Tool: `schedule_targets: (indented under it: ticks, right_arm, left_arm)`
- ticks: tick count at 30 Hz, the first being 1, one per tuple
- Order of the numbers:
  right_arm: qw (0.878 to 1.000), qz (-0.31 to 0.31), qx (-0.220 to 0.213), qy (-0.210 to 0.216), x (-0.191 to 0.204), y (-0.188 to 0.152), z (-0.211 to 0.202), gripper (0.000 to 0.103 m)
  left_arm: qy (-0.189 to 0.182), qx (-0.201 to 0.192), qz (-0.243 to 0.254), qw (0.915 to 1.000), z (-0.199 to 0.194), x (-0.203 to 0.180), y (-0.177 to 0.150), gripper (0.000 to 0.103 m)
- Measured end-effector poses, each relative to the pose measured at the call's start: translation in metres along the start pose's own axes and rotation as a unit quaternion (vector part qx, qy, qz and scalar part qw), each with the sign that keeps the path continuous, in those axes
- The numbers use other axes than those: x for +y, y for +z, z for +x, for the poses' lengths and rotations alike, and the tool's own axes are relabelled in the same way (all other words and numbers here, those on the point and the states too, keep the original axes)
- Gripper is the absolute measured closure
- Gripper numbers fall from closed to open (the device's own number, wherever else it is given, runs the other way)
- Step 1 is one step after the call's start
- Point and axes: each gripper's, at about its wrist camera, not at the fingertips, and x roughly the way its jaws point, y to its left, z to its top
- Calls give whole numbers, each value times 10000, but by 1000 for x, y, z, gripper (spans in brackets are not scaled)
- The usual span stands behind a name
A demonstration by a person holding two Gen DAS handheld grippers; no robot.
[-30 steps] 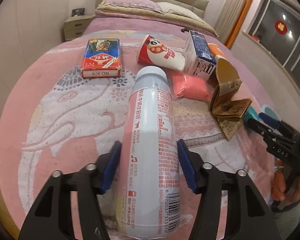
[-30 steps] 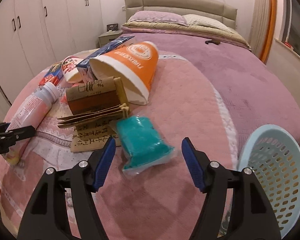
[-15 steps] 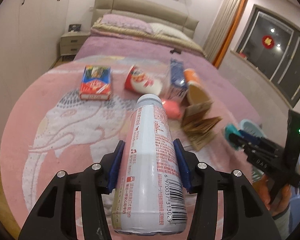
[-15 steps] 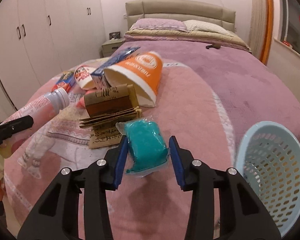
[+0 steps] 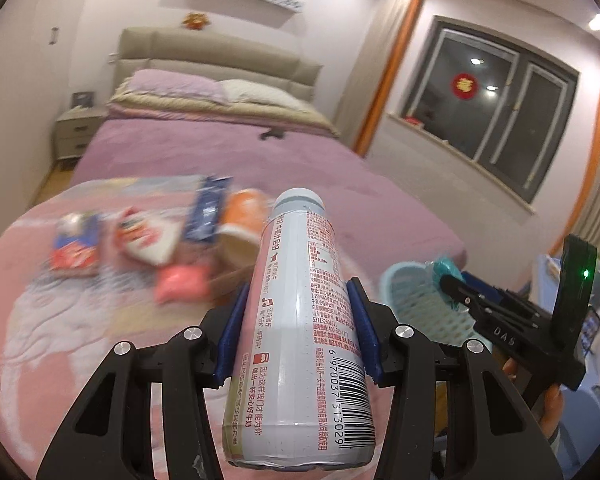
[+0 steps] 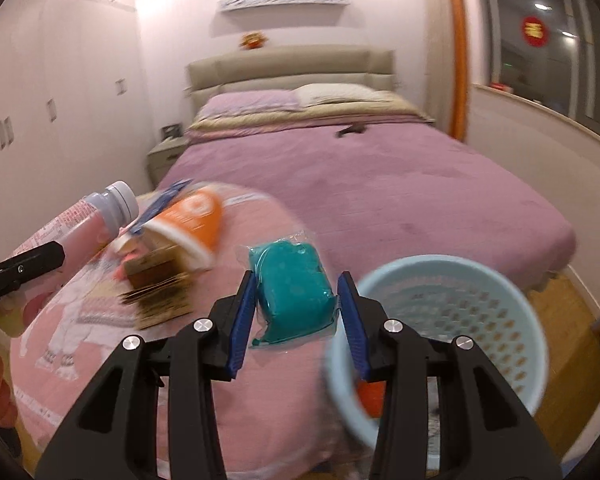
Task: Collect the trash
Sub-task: 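Drop the teal packet and spray can into the blue basket with both grippers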
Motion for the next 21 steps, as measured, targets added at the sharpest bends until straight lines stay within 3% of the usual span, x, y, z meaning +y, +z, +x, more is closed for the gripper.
schedule_targets:
  ticks: [5, 8, 13, 21]
  right_arm:
    - [9976, 436, -70, -529, -52, 0, -9, 65]
    - [9949, 701, -27, -722, -78, -3, -9, 65]
    - [9856, 1248, 243, -1112, -124, -16, 4, 65]
    - [9715, 1767, 734, -1399, -164, -41, 36, 65]
  left_arm:
    - [-517, 183, 192, 9983, 45, -49, 5, 56]
    - [-625, 338, 277, 9971, 75, -74, 6, 56]
    - [-983, 689, 383, 9920, 122, -111, -1, 56]
    - [-1151, 1146, 792, 9835, 181, -158, -25, 56]
